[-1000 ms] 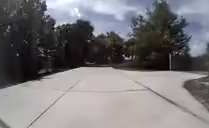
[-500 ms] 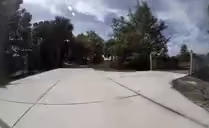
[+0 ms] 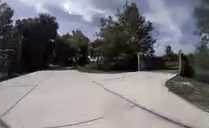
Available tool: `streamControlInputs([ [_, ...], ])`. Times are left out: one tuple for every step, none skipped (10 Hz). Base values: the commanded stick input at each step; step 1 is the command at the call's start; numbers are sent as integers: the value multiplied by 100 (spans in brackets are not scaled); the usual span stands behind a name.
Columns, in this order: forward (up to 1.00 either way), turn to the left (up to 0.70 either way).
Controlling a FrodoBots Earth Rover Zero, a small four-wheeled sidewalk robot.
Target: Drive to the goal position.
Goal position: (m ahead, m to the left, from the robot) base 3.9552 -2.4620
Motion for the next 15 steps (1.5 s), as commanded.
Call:
streamControlInputs([
  [85, 0],
  [85, 0],
  [85, 0],
  [85, 0],
  [85, 0],
  [85, 0],
  [85, -18],
  [85, -33],
  [85, -34],
  [85, -34],
  [85, -34],
  [85, -34],
  [85, -34],
  [85, -34],
  [85, -34],
])
